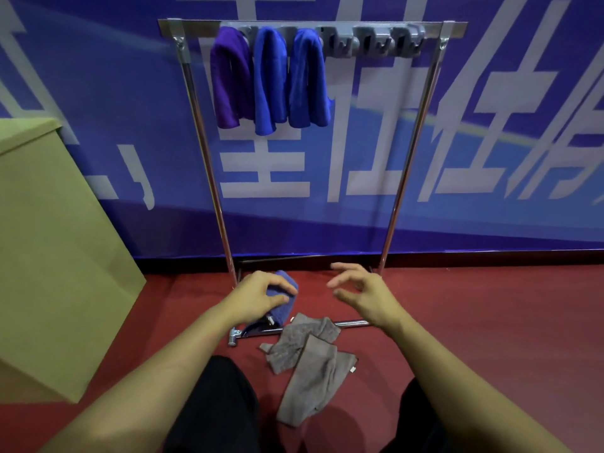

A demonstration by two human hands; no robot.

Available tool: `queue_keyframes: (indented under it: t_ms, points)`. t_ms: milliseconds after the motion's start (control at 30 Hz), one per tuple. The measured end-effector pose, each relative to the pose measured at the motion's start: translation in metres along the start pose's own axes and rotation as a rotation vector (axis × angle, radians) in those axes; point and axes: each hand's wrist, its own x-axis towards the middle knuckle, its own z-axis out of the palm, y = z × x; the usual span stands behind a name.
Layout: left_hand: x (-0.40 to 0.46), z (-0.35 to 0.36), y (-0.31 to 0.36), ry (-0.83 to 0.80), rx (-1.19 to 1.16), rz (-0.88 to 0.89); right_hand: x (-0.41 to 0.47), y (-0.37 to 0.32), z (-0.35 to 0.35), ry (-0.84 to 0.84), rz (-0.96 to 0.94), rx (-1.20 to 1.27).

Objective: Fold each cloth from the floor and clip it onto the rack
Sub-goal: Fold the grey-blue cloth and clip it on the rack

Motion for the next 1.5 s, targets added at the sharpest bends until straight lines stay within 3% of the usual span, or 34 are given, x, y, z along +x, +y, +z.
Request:
queue_keyframes:
  t_ms: [233,400,533,633,833,933,1200,1367,1500]
  points:
    - [-0.004,-0.013,0.02,-0.183,0.099,0.13,-0.006,-0.008,0.027,-0.357,0.021,-0.096]
    - [-0.001,-0.026,0.024,-0.041,-0.072,0.202,-0.015,-0.012,0.032,-0.456,0.135,0.01]
    - [0.0,-0.017,0.017,0.254,-0.236,0.112,-0.013,-0.021,0.033,-0.349,0.134,0.056]
    - [-0.001,-0.004,0.015,0.393,-0.351,0.016,-0.005,-0.029,0.033,-0.168,0.136,0.151]
    - [0.003,0.017,0.022,0.361,-0.403,-0.029,0.015,-0.038,0.034,0.254,0.261,0.271]
    - [0.006,0.03,0.037,0.378,-0.407,-0.024,0.022,-0.042,0.041,0.321,0.298,0.324]
    - [0.004,0.044,0.052,0.541,-0.109,0.047,0.03,-0.055,0.047,0.354,0.343,0.507]
    - [0.003,0.039,0.05,0.631,-0.095,-0.009,0.022,-0.057,0.038,0.393,0.277,0.321]
    - [0.003,0.026,0.049,0.656,-0.111,0.023,0.007,-0.061,0.024,0.393,0.25,-0.411]
